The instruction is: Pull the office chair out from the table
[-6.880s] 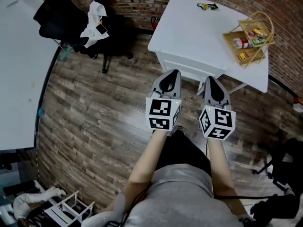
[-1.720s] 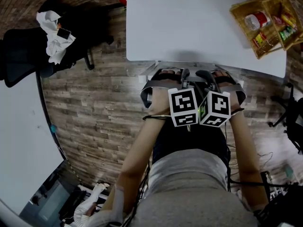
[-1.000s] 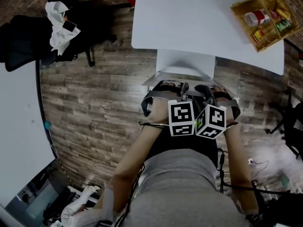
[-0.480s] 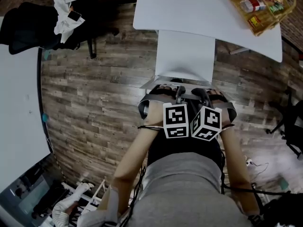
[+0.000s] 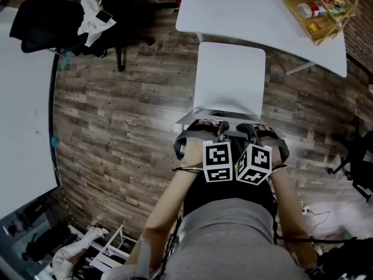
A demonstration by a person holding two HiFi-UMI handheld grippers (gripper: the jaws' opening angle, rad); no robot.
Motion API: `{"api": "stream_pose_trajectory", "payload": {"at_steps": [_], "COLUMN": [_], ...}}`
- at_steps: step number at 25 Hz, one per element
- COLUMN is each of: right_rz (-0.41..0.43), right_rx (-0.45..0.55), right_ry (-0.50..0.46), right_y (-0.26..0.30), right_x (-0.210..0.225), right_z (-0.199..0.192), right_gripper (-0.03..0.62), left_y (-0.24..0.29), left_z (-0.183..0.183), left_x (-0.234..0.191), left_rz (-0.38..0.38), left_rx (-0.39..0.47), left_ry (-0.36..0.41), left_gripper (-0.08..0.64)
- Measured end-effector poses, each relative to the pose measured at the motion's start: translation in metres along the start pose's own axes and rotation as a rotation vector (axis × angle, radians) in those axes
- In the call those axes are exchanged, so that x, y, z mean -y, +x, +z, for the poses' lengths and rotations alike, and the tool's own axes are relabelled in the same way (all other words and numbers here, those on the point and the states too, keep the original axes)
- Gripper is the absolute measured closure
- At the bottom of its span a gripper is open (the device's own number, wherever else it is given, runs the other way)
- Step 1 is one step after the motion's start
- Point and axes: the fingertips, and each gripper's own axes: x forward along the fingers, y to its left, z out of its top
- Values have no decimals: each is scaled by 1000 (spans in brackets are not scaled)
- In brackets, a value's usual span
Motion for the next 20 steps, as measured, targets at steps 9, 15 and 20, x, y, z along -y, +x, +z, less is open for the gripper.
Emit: {"api": "stream_pose_trajectory", "payload": {"at_steps": [9,15,20], "right_rz": [7,-10,-11], "right_rx": [-2,-5,-4], "right_ry": [45,80,90], "right_y": [-3,-3,-2], "right_x": [-43,-46,-46], "right_z": [15,16,15], "right_gripper": [503,502,497], "left_y": [-15,-16,-18], "left_z": [-16,-16,-16], "left_x": [40,44,43], "left_rz": [-37,-72,-82], "left_rx": [27,76,109], "left_ry": [20,11,6], "left_gripper": [469,469,463]}}
